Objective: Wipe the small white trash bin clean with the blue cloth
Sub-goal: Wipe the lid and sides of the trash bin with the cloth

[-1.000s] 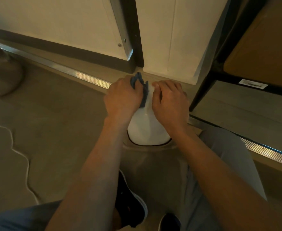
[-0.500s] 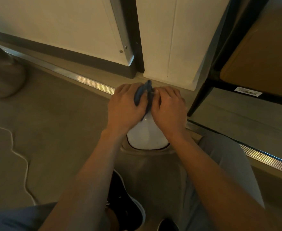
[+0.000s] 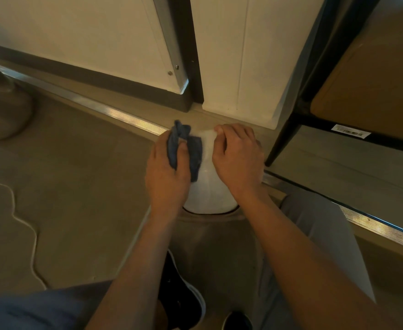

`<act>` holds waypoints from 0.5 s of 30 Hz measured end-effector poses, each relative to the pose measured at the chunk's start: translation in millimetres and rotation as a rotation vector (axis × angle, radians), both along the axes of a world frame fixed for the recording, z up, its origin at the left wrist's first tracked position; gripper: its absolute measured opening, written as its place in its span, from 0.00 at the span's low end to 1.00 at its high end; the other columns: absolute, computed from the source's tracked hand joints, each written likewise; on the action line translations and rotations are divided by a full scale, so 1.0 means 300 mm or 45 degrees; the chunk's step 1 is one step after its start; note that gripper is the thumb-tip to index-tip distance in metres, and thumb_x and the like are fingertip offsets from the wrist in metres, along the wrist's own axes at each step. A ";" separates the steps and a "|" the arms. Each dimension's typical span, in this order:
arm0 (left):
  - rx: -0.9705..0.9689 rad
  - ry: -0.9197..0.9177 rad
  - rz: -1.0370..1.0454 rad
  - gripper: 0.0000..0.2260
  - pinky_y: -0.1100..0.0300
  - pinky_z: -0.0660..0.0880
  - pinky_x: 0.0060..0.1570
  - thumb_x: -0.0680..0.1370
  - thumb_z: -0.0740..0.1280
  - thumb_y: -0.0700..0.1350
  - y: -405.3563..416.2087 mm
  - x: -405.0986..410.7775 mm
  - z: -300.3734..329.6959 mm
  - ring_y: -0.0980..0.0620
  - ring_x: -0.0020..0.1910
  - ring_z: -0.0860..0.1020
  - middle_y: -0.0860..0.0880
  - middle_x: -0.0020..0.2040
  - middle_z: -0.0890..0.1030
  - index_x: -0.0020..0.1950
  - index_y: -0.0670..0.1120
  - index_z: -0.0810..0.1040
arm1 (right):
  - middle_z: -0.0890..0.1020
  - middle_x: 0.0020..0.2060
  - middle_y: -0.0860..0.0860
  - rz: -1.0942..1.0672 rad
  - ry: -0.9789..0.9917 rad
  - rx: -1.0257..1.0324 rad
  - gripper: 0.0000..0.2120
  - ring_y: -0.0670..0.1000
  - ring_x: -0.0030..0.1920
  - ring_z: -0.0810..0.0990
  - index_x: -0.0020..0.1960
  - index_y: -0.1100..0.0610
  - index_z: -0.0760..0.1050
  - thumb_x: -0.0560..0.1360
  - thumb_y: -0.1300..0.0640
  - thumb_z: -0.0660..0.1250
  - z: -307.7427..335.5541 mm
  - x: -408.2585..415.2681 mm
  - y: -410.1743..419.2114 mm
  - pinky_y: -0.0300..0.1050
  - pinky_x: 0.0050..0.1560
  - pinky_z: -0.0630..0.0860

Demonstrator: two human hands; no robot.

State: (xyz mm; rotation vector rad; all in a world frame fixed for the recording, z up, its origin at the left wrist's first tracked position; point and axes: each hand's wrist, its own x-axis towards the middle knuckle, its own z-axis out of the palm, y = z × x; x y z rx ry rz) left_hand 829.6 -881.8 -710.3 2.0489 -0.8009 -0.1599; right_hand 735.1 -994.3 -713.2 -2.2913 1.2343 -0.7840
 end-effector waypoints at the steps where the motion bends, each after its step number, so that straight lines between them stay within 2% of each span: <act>1: -0.062 0.089 0.085 0.16 0.61 0.75 0.58 0.84 0.61 0.55 0.027 -0.033 -0.011 0.57 0.59 0.78 0.53 0.61 0.79 0.70 0.51 0.74 | 0.83 0.53 0.52 0.003 -0.006 0.004 0.15 0.51 0.56 0.79 0.59 0.55 0.80 0.81 0.54 0.57 0.001 0.000 0.000 0.49 0.55 0.76; 4: -0.169 0.246 0.202 0.18 0.71 0.72 0.59 0.85 0.60 0.52 0.113 -0.142 -0.047 0.66 0.64 0.75 0.57 0.65 0.77 0.75 0.51 0.68 | 0.83 0.54 0.51 0.020 -0.008 0.028 0.16 0.52 0.57 0.79 0.60 0.55 0.80 0.81 0.53 0.57 0.000 -0.004 -0.002 0.50 0.56 0.77; 6: -0.161 0.316 0.233 0.16 0.77 0.70 0.54 0.85 0.58 0.51 0.147 -0.182 -0.050 0.73 0.59 0.74 0.64 0.61 0.76 0.73 0.54 0.67 | 0.83 0.55 0.52 0.049 -0.002 0.033 0.17 0.52 0.58 0.79 0.61 0.55 0.80 0.81 0.52 0.55 0.000 -0.007 -0.004 0.51 0.57 0.78; 7: -0.148 0.334 0.255 0.13 0.78 0.69 0.50 0.85 0.57 0.51 0.143 -0.174 -0.043 0.73 0.55 0.75 0.66 0.57 0.76 0.70 0.54 0.69 | 0.83 0.56 0.52 0.061 -0.004 0.035 0.18 0.52 0.58 0.79 0.62 0.55 0.80 0.81 0.52 0.55 0.000 -0.008 -0.005 0.52 0.58 0.78; 9: -0.113 0.350 0.302 0.12 0.76 0.69 0.43 0.86 0.57 0.53 0.098 -0.108 -0.018 0.61 0.48 0.79 0.60 0.48 0.79 0.61 0.49 0.76 | 0.83 0.56 0.52 0.069 -0.020 0.036 0.19 0.52 0.59 0.79 0.62 0.55 0.79 0.81 0.51 0.54 0.001 -0.009 -0.008 0.51 0.59 0.77; 11: 0.002 0.433 0.288 0.16 0.70 0.71 0.42 0.85 0.58 0.55 0.030 0.009 0.009 0.53 0.50 0.79 0.52 0.47 0.81 0.55 0.47 0.79 | 0.83 0.56 0.52 0.070 -0.021 0.032 0.20 0.52 0.58 0.79 0.62 0.55 0.79 0.81 0.51 0.53 0.002 -0.009 -0.006 0.50 0.59 0.76; 13: 0.243 0.496 0.169 0.20 0.59 0.75 0.49 0.84 0.58 0.58 -0.048 0.134 0.047 0.48 0.54 0.80 0.46 0.53 0.83 0.58 0.45 0.82 | 0.83 0.56 0.52 0.069 -0.006 0.025 0.19 0.52 0.58 0.78 0.61 0.55 0.79 0.81 0.51 0.53 0.004 -0.007 0.000 0.50 0.59 0.76; 15: 0.421 0.492 0.024 0.21 0.53 0.75 0.58 0.84 0.59 0.59 -0.124 0.211 0.078 0.45 0.58 0.79 0.43 0.58 0.83 0.62 0.46 0.82 | 0.83 0.56 0.52 0.057 -0.006 0.022 0.17 0.52 0.58 0.78 0.61 0.55 0.79 0.82 0.52 0.54 0.004 -0.006 0.000 0.49 0.59 0.75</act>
